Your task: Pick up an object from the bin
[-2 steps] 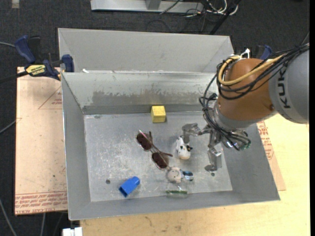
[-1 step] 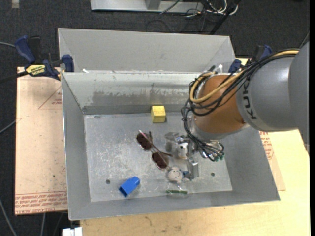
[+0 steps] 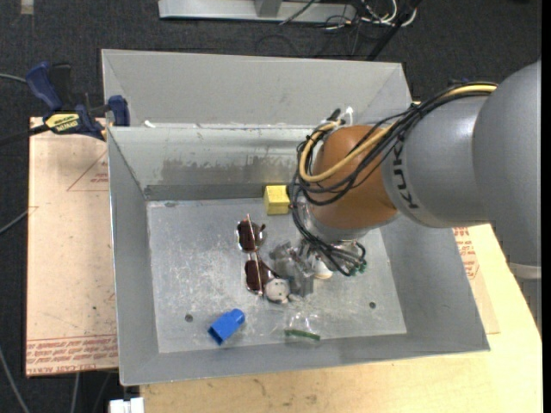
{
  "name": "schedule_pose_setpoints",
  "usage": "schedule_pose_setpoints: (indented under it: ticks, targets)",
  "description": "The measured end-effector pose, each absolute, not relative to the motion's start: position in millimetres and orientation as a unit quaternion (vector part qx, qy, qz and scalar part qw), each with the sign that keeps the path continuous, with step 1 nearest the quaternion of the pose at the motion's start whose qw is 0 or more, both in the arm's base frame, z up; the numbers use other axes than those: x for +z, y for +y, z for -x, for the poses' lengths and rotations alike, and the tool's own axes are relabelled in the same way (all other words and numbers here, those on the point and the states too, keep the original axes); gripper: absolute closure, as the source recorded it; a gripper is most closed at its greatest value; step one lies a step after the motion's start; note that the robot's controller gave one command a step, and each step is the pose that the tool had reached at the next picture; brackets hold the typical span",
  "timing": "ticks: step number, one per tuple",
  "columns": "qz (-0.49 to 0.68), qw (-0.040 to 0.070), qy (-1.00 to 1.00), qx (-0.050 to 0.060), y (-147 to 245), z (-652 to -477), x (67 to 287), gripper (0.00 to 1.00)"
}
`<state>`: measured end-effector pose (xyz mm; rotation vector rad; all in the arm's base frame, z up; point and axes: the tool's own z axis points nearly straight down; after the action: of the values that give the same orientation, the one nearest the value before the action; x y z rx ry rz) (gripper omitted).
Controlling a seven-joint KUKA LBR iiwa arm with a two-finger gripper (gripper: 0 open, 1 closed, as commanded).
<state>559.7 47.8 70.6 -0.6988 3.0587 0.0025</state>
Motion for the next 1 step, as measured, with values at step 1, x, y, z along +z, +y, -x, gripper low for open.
schedule_pose_setpoints:
  ticks: [1]
  targets:
    - [0.223,0.002,0.975,0.001,47.9,-559.7,70.6,1.0]
